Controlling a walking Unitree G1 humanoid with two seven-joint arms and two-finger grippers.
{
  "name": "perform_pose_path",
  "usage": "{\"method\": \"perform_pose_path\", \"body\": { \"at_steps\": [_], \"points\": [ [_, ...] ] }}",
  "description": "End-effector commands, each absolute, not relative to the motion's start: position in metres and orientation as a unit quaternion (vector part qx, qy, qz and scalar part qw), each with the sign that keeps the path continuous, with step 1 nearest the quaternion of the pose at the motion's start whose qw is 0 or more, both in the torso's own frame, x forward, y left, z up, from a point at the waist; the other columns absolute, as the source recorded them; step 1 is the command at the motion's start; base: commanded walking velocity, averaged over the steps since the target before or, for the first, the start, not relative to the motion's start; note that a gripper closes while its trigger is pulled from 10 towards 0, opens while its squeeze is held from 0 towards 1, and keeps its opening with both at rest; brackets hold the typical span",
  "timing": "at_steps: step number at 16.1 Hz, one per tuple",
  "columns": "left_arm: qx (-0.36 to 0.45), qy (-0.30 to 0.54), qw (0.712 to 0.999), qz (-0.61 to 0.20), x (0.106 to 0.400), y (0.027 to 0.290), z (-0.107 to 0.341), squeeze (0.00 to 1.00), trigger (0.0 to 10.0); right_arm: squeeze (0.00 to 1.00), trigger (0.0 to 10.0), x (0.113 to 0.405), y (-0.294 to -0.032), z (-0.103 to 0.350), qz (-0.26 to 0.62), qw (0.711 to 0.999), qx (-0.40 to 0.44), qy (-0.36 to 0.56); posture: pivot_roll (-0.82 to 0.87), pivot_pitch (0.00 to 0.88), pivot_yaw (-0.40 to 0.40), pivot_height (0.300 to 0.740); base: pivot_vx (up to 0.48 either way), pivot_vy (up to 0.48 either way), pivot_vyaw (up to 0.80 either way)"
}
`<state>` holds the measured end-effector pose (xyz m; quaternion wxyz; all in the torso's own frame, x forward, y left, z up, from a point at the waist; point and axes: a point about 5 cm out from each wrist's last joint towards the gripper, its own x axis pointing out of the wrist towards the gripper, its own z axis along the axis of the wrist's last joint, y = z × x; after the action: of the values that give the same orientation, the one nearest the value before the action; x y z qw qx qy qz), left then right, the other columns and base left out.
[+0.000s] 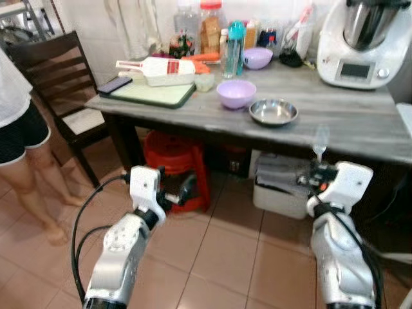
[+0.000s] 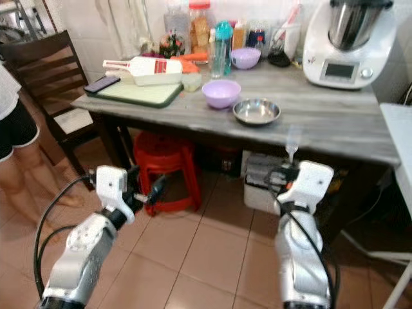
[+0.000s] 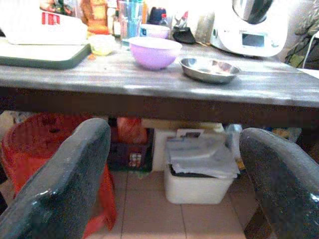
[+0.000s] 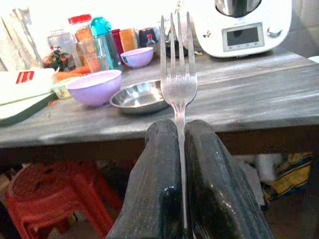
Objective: Setting the table
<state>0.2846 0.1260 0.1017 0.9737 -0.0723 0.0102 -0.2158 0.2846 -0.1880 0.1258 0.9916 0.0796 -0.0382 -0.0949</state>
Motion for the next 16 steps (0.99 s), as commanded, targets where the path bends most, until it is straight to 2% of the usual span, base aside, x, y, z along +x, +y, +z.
{"method": "perform_pose_path", "body": {
  "at_steps": [1, 5, 13, 16],
  "points": [
    [-0.06, 0.008, 0.977, -0.206, 0.286, 0.133, 0.104, 0.0, 10.0, 0.0, 10.0, 0.287, -0.179, 0.13, -0.083, 0.991, 0.096, -0.043, 0.01, 0.0, 0.024, 0.74, 0.394, 0.0, -0.8],
    [-0.06, 0.008, 0.976, -0.207, 0.286, 0.133, 0.104, 0.0, 10.0, 0.0, 10.0, 0.288, -0.18, 0.131, -0.08, 0.991, 0.092, -0.047, 0.02, 0.0, 0.021, 0.74, 0.388, 0.0, -0.72],
    [-0.06, 0.01, 0.977, -0.206, 0.283, 0.133, 0.102, 0.0, 10.0, 0.0, 10.0, 0.265, -0.188, 0.121, -0.091, 0.993, 0.059, -0.039, 0.01, 0.0, 0.016, 0.74, 0.388, 0.0, 0.0],
    [-0.061, 0.011, 0.976, -0.21, 0.283, 0.13, 0.102, 0.0, 10.0, 0.0, 10.0, 0.265, -0.188, 0.124, -0.09, 0.993, 0.056, -0.043, 0.0, 0.0, 0.021, 0.74, 0.386, 0.0, -0.72]
  ]
}}
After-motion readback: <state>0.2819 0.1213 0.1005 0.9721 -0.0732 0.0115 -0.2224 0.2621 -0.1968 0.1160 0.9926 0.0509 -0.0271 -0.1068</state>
